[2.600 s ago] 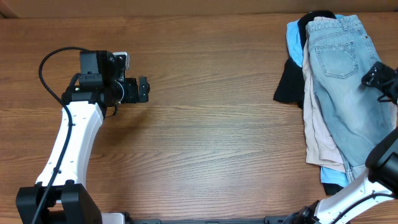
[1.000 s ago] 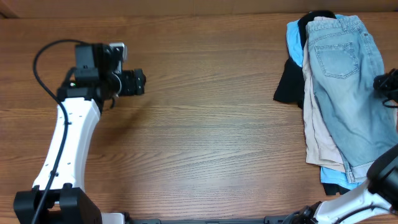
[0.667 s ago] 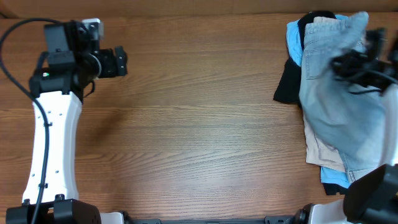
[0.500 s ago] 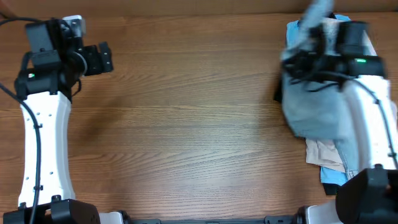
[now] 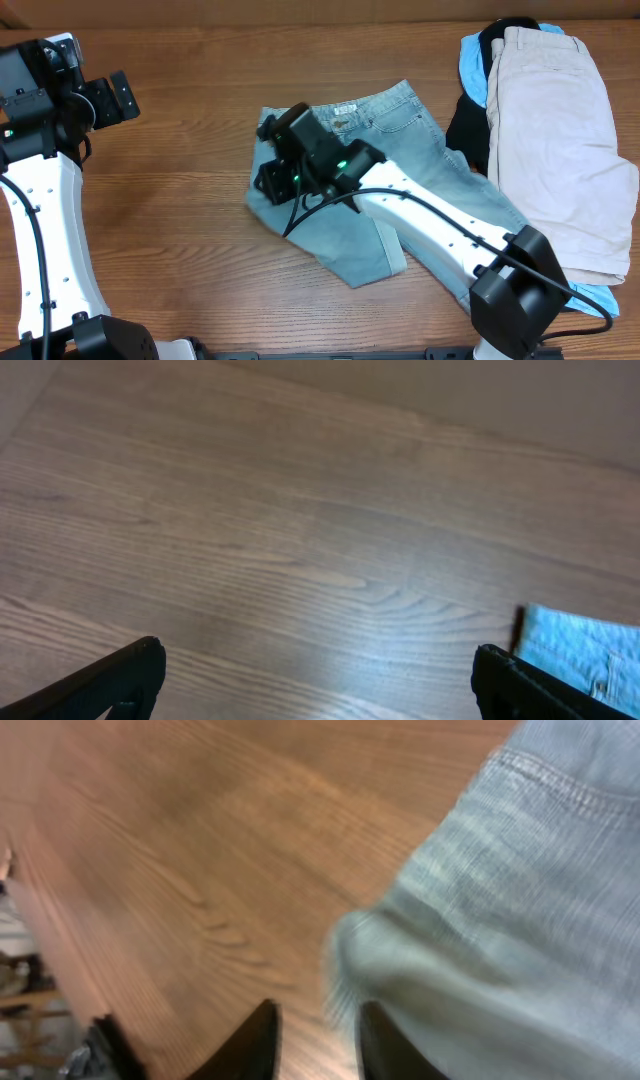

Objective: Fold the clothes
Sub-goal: 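Grasp the denim shorts with the right gripper and drag them leftward, then grip the shorts waistband with both grippers and pull them flat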

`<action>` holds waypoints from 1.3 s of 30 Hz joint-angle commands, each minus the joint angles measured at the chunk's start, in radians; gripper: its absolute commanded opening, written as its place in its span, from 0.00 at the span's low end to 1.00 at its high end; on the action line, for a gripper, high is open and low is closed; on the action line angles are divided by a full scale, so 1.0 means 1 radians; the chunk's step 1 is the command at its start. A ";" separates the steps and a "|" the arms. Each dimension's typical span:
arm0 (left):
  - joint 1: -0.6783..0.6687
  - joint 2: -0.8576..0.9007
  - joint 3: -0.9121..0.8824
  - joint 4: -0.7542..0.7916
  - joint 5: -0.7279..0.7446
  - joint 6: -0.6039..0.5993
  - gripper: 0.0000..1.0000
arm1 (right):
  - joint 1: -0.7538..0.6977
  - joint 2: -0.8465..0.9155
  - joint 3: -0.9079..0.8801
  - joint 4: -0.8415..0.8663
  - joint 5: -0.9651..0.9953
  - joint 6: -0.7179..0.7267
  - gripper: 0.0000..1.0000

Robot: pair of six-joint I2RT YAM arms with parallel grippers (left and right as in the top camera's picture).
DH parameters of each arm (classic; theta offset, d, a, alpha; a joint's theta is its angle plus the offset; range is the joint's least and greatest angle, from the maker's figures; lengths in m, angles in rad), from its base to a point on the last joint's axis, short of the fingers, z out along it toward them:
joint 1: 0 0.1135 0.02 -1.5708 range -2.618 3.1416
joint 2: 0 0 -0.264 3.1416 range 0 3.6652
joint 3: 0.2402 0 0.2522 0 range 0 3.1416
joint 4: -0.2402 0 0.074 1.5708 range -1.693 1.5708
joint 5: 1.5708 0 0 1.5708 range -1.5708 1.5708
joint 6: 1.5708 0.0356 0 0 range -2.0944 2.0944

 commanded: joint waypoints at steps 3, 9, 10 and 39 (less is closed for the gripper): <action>-0.005 -0.016 0.028 -0.019 0.040 0.035 1.00 | -0.071 -0.041 0.074 -0.100 0.020 0.021 0.56; -0.067 -0.002 0.022 -0.056 0.213 0.035 0.91 | -0.297 -0.086 0.148 -0.253 0.030 -0.006 0.69; -0.089 0.003 0.019 -0.068 0.228 0.036 0.90 | -0.349 -0.093 0.148 -0.267 0.030 -0.014 0.73; -0.599 0.557 -0.007 -0.107 0.067 0.118 0.13 | -0.717 -0.079 0.143 -0.409 0.083 -0.190 0.75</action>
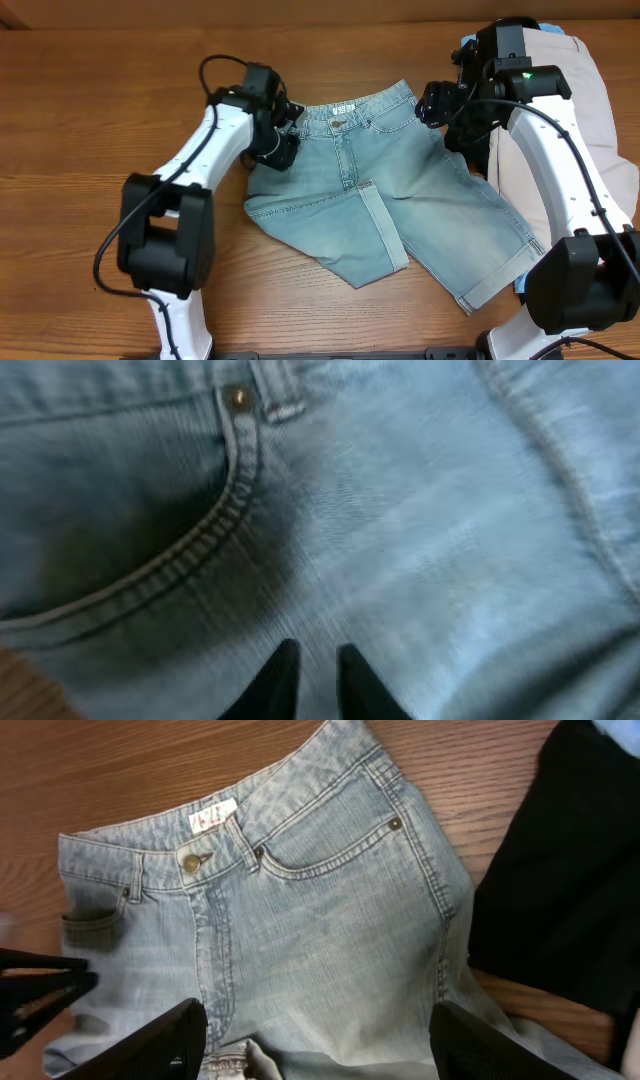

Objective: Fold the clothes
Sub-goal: 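Grip the shorts waistband with both grippers and pull them flat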

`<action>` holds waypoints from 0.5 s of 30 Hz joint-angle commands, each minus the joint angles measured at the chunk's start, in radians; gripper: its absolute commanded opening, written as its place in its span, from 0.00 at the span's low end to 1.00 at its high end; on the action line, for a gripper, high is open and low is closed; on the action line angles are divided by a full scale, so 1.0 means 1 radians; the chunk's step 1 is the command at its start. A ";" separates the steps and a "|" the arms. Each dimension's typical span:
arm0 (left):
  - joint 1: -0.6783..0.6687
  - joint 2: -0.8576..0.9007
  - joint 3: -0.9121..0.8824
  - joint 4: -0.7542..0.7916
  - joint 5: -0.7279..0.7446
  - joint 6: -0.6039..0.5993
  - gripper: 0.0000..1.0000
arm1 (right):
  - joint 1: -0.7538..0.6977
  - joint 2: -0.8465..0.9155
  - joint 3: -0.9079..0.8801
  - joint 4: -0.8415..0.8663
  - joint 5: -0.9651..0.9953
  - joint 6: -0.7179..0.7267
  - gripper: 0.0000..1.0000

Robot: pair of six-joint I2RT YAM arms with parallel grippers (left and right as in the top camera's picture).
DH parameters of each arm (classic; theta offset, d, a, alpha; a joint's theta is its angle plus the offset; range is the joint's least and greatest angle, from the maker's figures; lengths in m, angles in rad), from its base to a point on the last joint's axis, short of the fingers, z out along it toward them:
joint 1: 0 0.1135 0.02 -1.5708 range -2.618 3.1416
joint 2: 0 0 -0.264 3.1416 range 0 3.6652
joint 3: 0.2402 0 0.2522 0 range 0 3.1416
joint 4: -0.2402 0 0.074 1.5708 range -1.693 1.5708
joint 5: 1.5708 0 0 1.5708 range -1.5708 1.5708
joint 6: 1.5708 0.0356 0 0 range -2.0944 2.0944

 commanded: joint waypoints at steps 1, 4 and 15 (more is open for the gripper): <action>0.004 0.071 -0.005 0.020 -0.085 -0.068 0.11 | -0.005 -0.018 0.018 -0.002 0.015 -0.009 0.75; 0.011 0.096 -0.005 0.073 -0.108 -0.107 0.06 | -0.005 -0.018 0.015 -0.002 0.015 -0.008 0.75; 0.028 0.166 -0.005 0.354 -0.140 -0.168 0.04 | -0.002 -0.016 -0.076 0.022 0.015 -0.005 0.74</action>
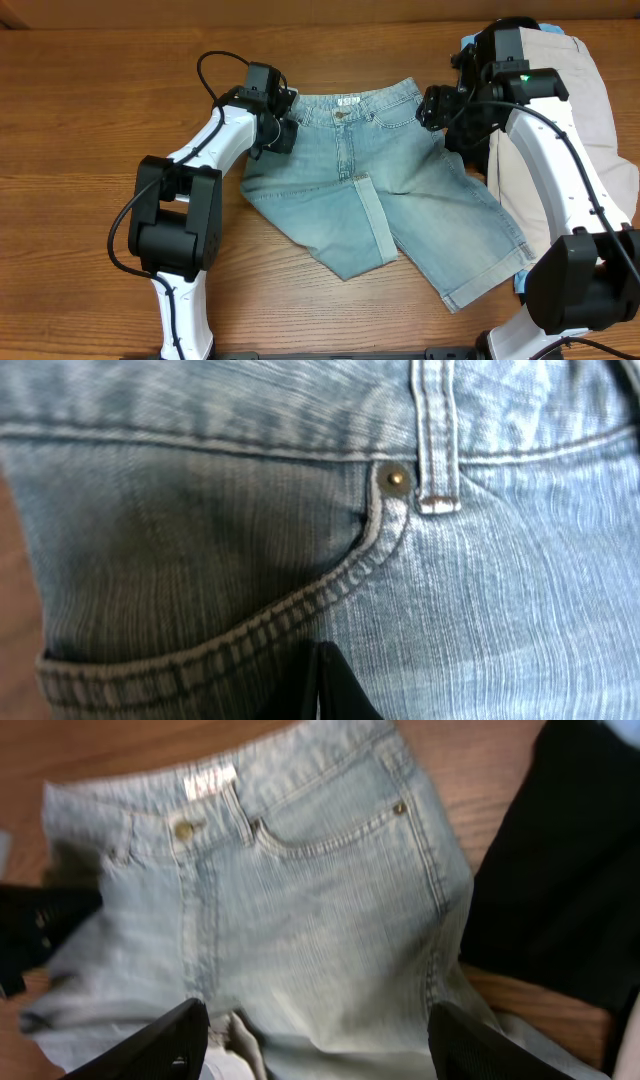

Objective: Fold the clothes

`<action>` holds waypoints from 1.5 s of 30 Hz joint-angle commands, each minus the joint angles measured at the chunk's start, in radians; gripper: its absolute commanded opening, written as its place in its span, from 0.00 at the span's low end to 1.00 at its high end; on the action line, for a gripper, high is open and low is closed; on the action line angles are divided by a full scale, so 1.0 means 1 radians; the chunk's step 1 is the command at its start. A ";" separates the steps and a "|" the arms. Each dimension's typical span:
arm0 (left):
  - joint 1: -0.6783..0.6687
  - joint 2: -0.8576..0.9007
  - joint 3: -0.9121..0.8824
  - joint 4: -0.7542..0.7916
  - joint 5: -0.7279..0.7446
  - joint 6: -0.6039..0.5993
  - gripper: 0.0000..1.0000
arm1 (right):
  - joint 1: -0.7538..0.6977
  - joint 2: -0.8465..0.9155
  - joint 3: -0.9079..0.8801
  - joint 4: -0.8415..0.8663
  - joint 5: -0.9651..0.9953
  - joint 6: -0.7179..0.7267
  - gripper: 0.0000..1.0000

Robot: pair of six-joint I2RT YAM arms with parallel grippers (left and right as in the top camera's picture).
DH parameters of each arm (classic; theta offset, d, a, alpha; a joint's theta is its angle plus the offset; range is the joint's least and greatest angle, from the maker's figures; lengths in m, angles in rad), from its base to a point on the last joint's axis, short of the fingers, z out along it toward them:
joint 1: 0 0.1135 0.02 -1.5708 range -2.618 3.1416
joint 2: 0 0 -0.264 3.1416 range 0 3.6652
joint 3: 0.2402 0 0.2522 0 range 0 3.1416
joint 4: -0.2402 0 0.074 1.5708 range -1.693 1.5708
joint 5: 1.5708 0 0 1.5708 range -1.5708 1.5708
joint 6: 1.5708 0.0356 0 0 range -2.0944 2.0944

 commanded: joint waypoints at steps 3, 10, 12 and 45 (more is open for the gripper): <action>0.017 0.089 -0.003 0.106 -0.045 -0.028 0.04 | -0.001 -0.016 -0.069 0.039 -0.002 0.026 0.74; 0.066 0.107 0.056 0.190 -0.055 -0.072 0.04 | 0.065 -0.011 -0.100 0.146 -0.079 0.025 0.74; 0.086 0.107 0.131 0.146 -0.051 -0.088 0.04 | 0.107 -0.004 -0.100 0.181 -0.079 0.025 0.74; 0.150 0.106 0.999 -0.653 -0.007 -0.064 0.72 | 0.375 0.215 -0.101 0.159 -0.091 -0.039 0.23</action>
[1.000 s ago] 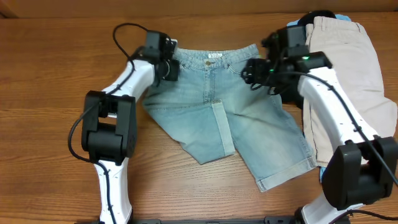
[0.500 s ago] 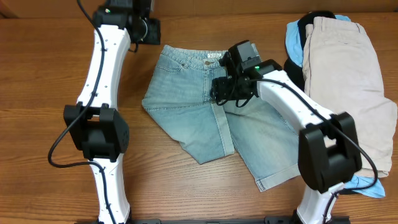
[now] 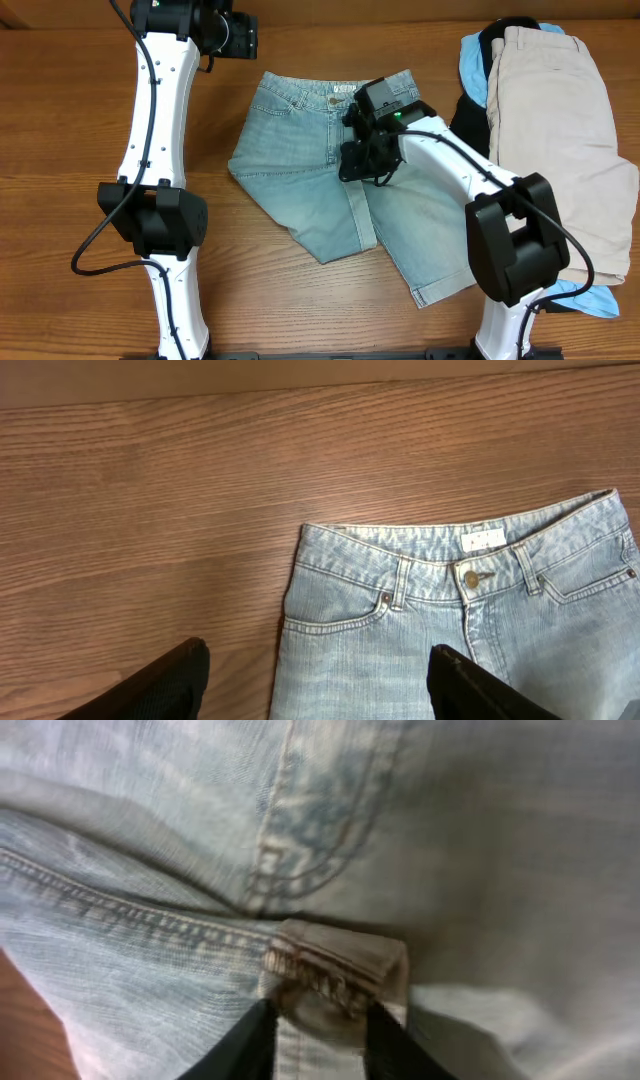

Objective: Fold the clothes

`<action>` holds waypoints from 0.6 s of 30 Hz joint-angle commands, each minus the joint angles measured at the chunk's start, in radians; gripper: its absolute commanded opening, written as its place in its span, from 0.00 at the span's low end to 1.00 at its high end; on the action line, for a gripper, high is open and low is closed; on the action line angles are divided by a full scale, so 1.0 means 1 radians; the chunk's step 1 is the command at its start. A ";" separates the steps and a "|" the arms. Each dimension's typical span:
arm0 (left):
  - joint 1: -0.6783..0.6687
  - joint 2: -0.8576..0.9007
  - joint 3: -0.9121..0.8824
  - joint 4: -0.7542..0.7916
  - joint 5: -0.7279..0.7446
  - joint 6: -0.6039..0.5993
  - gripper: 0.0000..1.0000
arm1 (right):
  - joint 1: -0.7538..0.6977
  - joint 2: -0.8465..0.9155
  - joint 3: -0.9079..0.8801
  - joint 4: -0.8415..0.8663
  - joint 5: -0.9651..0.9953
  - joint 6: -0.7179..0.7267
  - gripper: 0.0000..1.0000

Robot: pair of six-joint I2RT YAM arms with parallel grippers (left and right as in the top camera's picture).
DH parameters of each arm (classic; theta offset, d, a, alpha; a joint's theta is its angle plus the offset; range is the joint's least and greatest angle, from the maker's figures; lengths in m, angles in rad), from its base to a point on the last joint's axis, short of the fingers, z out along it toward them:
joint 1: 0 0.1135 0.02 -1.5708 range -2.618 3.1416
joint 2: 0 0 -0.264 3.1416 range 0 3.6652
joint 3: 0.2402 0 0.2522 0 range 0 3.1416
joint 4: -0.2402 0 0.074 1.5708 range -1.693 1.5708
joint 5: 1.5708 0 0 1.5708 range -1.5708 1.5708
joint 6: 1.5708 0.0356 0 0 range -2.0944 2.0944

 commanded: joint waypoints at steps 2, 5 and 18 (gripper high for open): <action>0.007 -0.009 0.026 -0.003 0.000 0.009 0.73 | 0.017 -0.008 -0.002 0.006 -0.026 -0.018 0.16; 0.007 -0.009 0.026 -0.003 0.000 0.009 0.73 | 0.017 -0.008 -0.002 0.011 -0.026 -0.018 0.04; 0.035 -0.009 0.026 0.007 -0.006 0.031 0.72 | 0.215 -0.241 0.018 -0.127 -0.221 -0.024 0.04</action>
